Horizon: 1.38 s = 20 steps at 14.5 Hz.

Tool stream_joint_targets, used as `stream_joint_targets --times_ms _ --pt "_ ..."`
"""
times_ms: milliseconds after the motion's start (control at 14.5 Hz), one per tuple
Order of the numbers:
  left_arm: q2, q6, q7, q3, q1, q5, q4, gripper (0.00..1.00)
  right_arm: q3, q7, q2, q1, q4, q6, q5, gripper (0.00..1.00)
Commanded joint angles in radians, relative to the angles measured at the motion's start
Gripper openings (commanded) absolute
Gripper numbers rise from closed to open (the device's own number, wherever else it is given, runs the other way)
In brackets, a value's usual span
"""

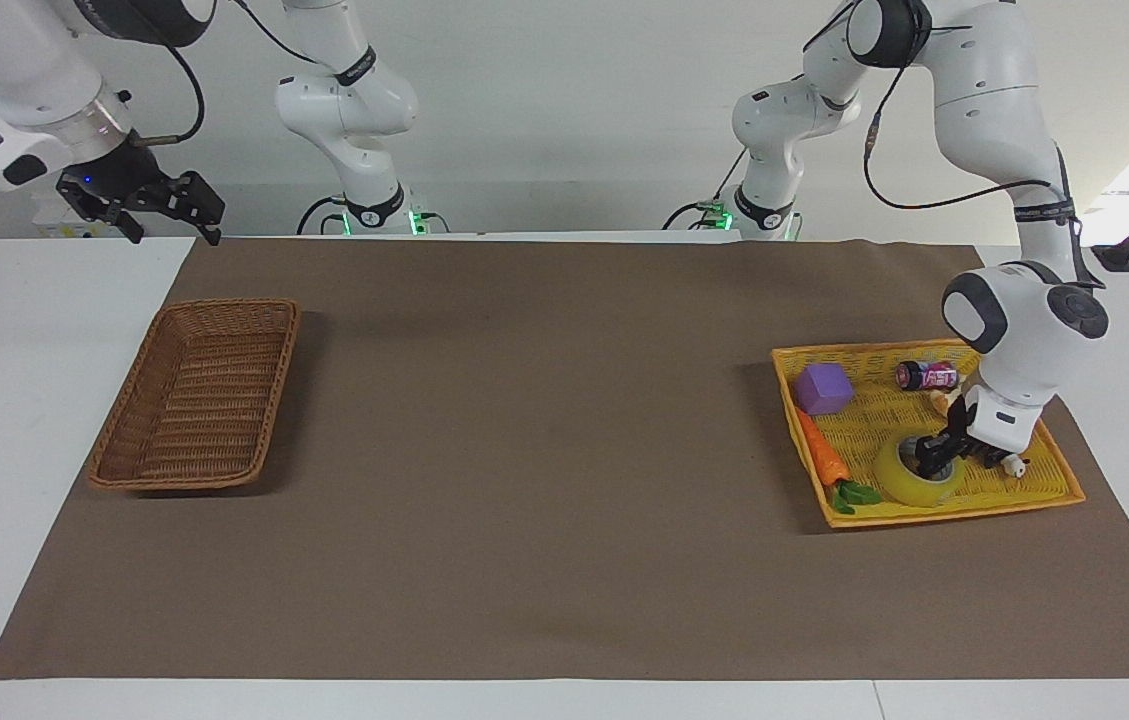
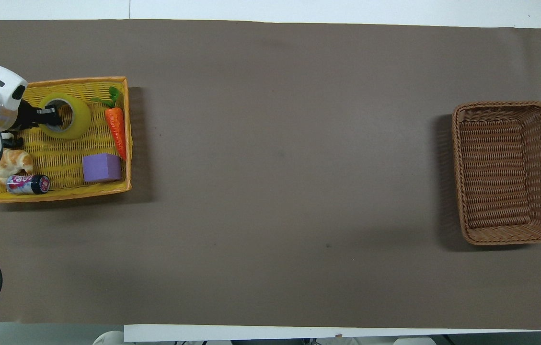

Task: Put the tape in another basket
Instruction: 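Lift the tape roll with the left gripper toward the table center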

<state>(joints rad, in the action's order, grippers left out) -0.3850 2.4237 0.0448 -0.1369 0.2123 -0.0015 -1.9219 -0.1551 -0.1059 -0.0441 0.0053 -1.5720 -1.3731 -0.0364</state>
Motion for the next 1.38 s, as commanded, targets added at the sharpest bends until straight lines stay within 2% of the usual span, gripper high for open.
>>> stream_joint_targets --times_ms 0,138,277,484,623,761,899,1176,1245,1314 --pt "0.009 -0.126 0.007 0.008 -0.020 0.011 0.084 0.00 0.005 -0.021 -0.019 -0.007 -0.020 -0.001 -0.007 1.00" --pt "0.012 -0.317 0.013 0.004 -0.028 -0.003 0.219 0.00 0.005 -0.021 -0.017 -0.007 -0.020 -0.001 -0.005 1.00" --pt "0.038 -0.472 0.076 0.003 -0.072 -0.061 0.308 0.00 0.005 -0.021 -0.017 -0.007 -0.020 -0.001 -0.005 1.00" --pt "0.101 -0.581 0.292 -0.001 -0.213 -0.103 0.334 0.00 0.005 -0.021 -0.017 -0.007 -0.020 -0.001 -0.005 1.00" --pt "0.126 -0.582 0.422 -0.001 -0.357 -0.104 0.290 0.00 0.005 -0.021 -0.019 -0.007 -0.020 -0.001 -0.005 1.00" --pt "0.132 -0.507 0.556 -0.004 -0.450 -0.120 0.273 0.00 0.005 -0.021 -0.017 -0.007 -0.020 -0.001 -0.007 1.00" --pt "0.132 -0.483 0.578 -0.003 -0.499 -0.190 0.273 0.00 0.005 -0.021 -0.017 -0.007 -0.020 0.000 -0.005 1.00" --pt "0.158 -0.411 0.599 -0.003 -0.528 -0.195 0.196 0.00 0.003 -0.050 -0.023 -0.028 -0.023 0.014 0.001 1.00" --pt "0.158 -0.411 0.601 -0.003 -0.530 -0.195 0.196 0.00 0.002 -0.093 -0.023 -0.031 -0.028 -0.004 0.045 1.00" --pt "0.158 -0.411 0.603 -0.004 -0.533 -0.195 0.196 0.00 0.002 -0.127 -0.025 -0.039 -0.054 -0.056 0.160 1.00"
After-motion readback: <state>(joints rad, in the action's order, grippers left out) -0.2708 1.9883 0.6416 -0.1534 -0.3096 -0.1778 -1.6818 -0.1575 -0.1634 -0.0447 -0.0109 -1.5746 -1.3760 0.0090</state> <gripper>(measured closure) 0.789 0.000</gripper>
